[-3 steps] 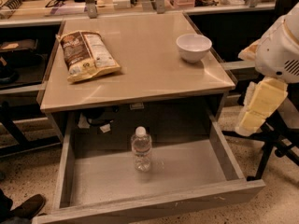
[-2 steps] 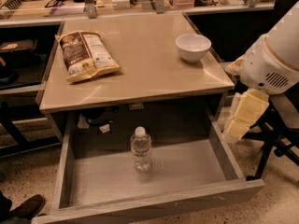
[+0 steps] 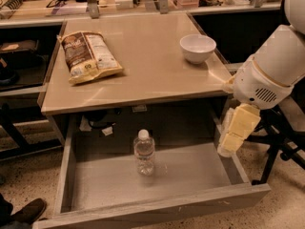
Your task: Pick water bottle from top drawer and place on counter
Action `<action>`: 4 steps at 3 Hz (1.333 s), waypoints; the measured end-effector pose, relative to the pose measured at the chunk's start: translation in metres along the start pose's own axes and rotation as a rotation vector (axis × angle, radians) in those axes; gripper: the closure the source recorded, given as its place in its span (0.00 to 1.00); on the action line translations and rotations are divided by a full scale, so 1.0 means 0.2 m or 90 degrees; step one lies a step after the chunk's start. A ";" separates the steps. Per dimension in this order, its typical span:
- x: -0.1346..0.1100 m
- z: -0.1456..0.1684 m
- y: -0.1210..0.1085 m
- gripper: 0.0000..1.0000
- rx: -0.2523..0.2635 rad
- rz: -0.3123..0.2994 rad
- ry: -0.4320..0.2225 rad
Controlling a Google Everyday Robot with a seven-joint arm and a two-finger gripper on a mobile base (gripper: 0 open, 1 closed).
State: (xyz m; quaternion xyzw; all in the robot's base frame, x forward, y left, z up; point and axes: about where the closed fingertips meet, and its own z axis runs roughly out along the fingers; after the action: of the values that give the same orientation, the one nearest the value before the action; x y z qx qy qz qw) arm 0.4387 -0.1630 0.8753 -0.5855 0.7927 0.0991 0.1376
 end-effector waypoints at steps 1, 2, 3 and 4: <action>-0.04 0.13 0.06 0.00 -0.011 -0.024 -0.006; -0.17 0.36 0.09 0.00 -0.028 -0.043 -0.048; -0.28 0.51 0.08 0.00 -0.043 -0.054 -0.083; -0.32 0.63 0.07 0.00 -0.082 -0.029 -0.113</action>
Offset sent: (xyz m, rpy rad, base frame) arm 0.0138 0.1059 -0.0957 0.1740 -0.0294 0.1151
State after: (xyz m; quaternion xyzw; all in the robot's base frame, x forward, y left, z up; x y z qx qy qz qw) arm 0.4552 -0.0605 0.7774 -0.6001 0.7558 0.1984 0.1714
